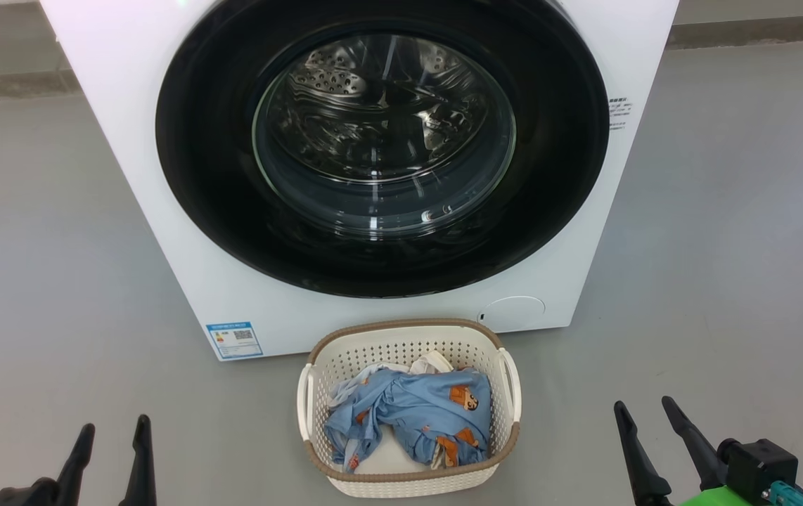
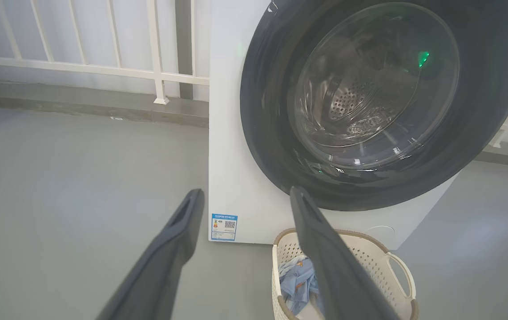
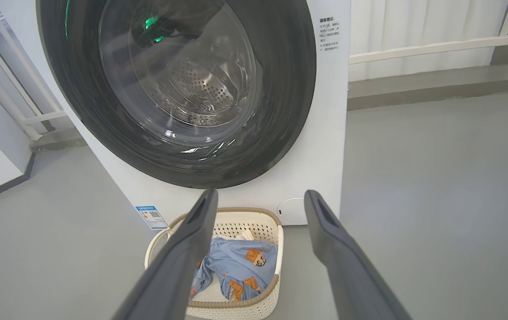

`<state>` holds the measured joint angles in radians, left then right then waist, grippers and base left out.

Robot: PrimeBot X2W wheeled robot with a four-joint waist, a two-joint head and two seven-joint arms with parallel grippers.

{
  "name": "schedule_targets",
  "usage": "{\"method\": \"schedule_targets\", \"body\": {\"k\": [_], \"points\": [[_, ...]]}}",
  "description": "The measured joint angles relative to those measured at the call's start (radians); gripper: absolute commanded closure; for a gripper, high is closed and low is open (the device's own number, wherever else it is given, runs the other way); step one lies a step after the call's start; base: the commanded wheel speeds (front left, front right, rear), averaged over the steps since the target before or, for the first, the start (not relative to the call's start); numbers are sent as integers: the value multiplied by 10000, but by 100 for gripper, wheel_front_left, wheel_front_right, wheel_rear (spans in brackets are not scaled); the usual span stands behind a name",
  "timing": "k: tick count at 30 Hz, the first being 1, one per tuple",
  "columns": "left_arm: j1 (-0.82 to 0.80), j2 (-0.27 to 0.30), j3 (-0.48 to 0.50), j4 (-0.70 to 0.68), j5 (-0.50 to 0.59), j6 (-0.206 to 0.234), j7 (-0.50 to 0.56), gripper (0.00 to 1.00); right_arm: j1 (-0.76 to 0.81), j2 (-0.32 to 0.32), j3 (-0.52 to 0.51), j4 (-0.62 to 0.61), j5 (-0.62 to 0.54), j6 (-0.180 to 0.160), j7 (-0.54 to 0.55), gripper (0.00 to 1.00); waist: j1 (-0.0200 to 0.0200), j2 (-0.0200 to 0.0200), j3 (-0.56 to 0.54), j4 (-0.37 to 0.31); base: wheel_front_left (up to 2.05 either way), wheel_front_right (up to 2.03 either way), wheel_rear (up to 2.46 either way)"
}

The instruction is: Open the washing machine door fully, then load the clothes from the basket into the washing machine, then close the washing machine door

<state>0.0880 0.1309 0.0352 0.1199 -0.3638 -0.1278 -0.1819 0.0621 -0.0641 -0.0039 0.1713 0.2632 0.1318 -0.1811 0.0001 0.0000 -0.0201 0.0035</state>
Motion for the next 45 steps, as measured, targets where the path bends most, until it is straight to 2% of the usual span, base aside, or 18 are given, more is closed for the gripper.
{"method": "schedule_targets", "body": {"k": [21, 25, 45], "points": [[236, 161, 153, -123, 2587, -6, -652, 0, 184, 44, -105, -314, -2652, 0, -652, 0, 0, 0, -2, -93, 0, 0, 0], [376, 171, 198, -151, 2863, -6, -663, 0, 248, 94, -257, -314, -2732, 0, -681, 0, 0, 0, -12, -88, 0, 0, 0], [382, 153, 458, -180, 2790, -13, -663, 0, 246, 217, -441, -307, -2525, 0, -685, 0, 0, 0, 19, -73, 6, 10, -16]]}}
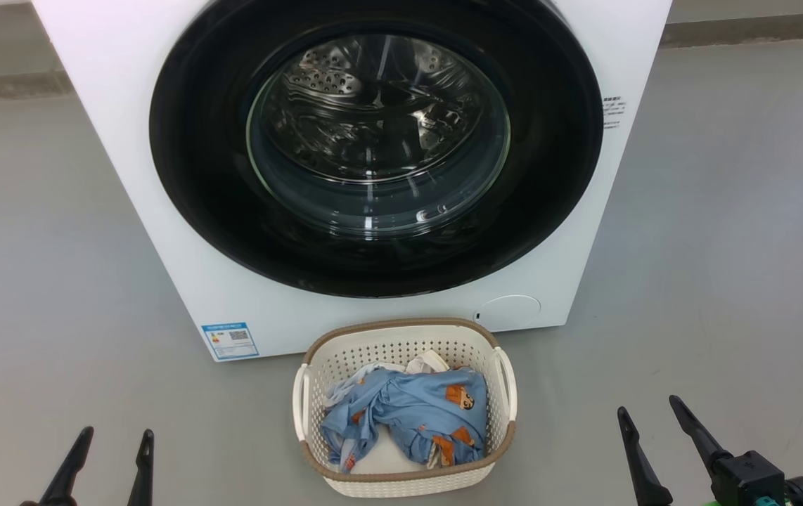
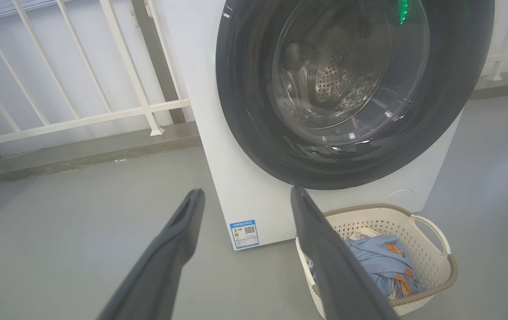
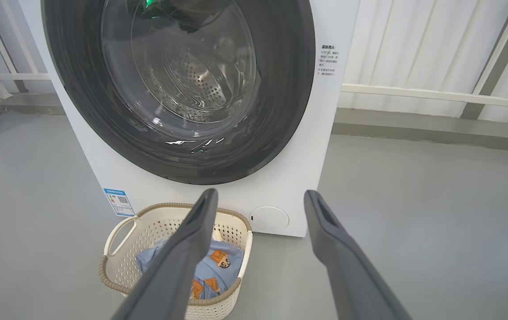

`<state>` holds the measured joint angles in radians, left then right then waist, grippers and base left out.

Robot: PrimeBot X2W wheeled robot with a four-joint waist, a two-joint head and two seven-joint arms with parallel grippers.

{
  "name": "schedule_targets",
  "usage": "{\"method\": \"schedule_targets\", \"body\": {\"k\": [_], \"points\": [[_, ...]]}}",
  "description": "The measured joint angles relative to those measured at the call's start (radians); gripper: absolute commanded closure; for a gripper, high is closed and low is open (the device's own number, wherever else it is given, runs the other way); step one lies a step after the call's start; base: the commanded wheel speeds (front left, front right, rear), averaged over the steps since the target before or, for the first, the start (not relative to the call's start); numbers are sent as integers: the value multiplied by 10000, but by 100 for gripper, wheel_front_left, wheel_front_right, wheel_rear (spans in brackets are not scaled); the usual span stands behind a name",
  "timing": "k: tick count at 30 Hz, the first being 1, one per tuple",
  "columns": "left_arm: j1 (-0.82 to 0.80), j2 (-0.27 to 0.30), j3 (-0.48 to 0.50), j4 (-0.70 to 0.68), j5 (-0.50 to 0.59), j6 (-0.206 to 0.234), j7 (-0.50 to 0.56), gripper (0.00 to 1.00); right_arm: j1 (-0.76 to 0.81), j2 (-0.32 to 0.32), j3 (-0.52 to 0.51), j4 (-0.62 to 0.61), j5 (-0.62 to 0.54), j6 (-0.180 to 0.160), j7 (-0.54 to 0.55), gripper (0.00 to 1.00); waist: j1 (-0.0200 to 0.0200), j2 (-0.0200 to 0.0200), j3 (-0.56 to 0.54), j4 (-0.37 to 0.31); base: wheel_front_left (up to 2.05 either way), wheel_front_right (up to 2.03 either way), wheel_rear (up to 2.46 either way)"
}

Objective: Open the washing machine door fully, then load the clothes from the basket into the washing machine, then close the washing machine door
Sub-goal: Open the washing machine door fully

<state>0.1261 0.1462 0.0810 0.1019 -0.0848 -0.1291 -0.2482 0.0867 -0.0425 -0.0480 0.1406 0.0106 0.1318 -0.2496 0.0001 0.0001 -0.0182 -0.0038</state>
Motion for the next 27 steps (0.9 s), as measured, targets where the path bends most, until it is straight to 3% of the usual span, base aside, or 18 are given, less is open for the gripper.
{"method": "schedule_targets", "body": {"k": [27], "points": [[-11, -295, 267, -476, -90, 0, -71, 0, 0, 19, 92, 46, 284, 0, 0, 0, -1, 0, 40, -139, 96, 101, -197]]}}
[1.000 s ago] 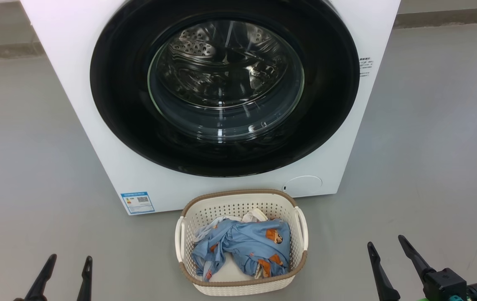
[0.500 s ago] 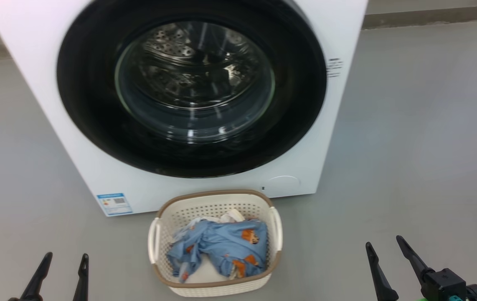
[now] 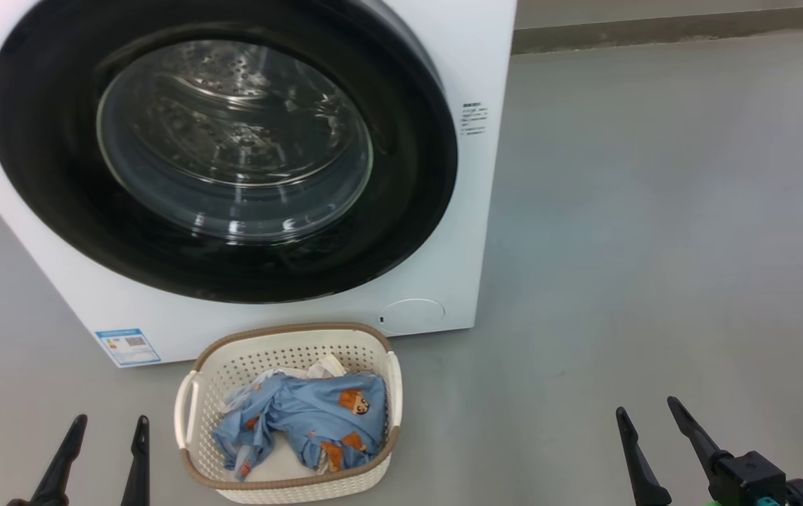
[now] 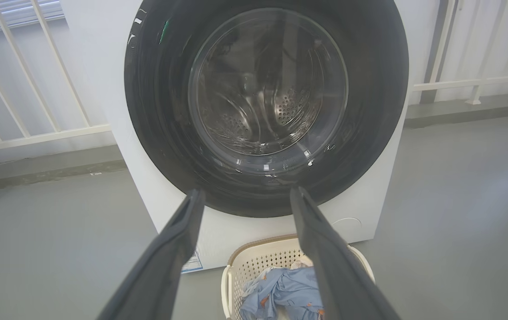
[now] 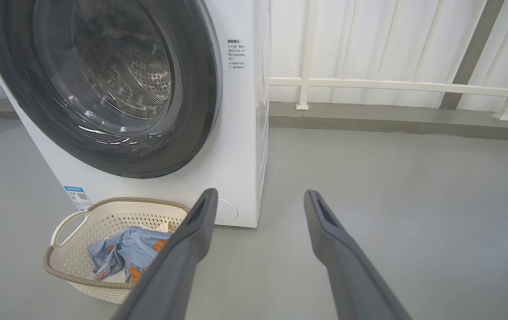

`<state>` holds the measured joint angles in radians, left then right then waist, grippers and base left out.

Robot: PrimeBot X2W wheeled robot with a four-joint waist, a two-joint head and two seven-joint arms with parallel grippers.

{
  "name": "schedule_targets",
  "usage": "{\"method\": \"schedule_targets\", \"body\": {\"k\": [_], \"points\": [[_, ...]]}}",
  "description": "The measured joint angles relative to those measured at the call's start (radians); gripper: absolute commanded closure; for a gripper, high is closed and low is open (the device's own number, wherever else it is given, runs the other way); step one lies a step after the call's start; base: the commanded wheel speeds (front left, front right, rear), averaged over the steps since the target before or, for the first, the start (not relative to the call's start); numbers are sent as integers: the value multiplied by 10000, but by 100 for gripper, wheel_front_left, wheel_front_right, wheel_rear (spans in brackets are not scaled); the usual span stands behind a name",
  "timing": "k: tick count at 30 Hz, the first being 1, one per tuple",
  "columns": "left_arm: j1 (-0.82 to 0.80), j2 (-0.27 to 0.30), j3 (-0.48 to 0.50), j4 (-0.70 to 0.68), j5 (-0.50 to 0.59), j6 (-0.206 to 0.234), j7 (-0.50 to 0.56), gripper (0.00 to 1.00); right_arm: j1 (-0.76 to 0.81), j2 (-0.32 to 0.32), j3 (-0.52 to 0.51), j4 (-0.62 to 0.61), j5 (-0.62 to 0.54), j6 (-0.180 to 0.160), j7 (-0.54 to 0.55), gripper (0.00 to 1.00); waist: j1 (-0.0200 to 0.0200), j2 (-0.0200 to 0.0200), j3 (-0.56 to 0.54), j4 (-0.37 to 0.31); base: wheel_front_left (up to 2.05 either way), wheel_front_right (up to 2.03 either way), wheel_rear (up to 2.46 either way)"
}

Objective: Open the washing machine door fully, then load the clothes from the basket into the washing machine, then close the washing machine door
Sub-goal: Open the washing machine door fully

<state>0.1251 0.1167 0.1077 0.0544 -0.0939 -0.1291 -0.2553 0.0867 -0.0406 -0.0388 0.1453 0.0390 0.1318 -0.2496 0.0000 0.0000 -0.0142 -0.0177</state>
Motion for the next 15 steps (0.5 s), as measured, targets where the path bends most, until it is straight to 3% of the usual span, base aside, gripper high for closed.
{"method": "schedule_targets", "body": {"k": [15], "points": [[2, -15, -6, -2, 0, 0, 0, 0, 0, 8, 35, -52, 334, 0, 0, 0, 0, -1, 9, 22, 11, 11, -23]]}}
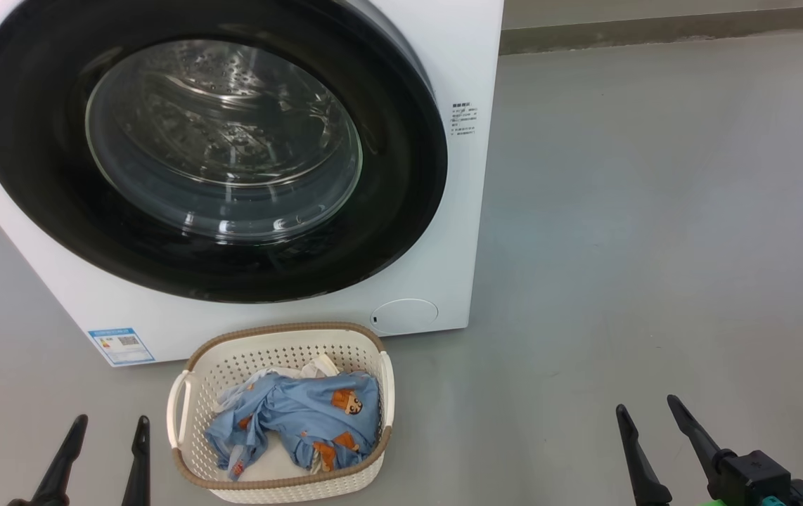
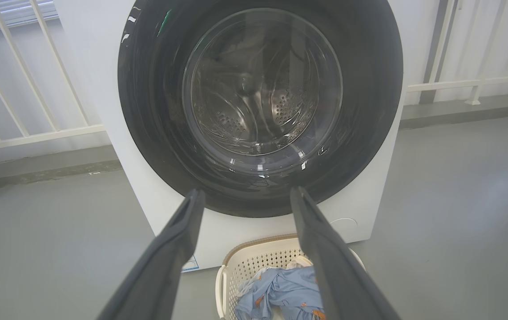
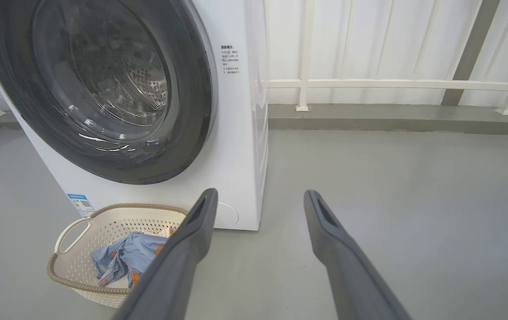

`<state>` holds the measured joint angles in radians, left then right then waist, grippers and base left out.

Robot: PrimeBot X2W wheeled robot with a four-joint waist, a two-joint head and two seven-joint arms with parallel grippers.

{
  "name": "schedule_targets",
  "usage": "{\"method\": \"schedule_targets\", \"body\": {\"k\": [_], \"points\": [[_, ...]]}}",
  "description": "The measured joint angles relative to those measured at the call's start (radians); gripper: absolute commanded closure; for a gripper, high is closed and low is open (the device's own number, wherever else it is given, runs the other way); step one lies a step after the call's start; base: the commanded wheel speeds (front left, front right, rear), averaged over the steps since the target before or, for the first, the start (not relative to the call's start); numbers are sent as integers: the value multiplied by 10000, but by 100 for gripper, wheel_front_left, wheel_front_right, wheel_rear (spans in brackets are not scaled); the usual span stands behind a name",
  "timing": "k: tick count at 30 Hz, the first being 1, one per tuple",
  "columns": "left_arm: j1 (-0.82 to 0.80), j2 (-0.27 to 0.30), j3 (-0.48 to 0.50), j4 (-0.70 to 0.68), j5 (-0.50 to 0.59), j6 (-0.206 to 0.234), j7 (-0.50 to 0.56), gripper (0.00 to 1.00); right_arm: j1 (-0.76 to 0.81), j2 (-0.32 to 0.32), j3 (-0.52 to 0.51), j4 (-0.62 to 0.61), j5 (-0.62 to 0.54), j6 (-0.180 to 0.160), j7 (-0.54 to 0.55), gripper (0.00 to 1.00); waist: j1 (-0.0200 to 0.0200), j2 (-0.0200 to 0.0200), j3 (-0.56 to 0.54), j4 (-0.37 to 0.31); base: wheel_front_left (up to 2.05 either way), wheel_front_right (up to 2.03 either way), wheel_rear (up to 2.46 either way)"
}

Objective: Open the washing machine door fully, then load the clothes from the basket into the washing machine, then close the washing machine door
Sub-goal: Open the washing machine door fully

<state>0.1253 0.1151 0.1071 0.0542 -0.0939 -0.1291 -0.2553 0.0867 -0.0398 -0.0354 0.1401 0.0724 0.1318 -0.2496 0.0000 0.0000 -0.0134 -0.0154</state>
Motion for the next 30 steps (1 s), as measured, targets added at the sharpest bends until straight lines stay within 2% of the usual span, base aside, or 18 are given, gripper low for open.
{"method": "schedule_targets", "body": {"k": [2, 3, 4, 5, 19, 30], "points": [[1, 0, 0, 0, 0, 0, 0, 0, 0, 0, -29, -6, 27, 0, 0, 0, 0, 0, 0, 3, 0, 0, 0], [1, 0, 0, 0, 0, 0, 0, 0, 0, -2, -27, -12, 56, 0, 0, 16, 0, 1, 0, 4, 0, 0, 0], [1, -2, 2, 0, 0, 0, 0, 0, 0, 0, -19, -21, 128, 0, 0, 64, 0, 1, 1, 3, 0, 0, 0], [2, -2, 4, 0, 0, 0, 0, 0, 0, -2, -4, -35, 198, 0, 0, 100, 0, 1, 2, 3, 0, 0, 0], [24, -15, 35, -48, -2, 0, 0, 0, 19, 0, 119, -119, 1116, 0, -2, 100, 0, 1, 5, -13, 0, 0, 0], [65, -31, 56, -56, -88, 0, 0, 0, 145, 23, -658, 63, 4134, 0, -2, 100, 0, 0, 50, -48, 0, 0, 0]]}}
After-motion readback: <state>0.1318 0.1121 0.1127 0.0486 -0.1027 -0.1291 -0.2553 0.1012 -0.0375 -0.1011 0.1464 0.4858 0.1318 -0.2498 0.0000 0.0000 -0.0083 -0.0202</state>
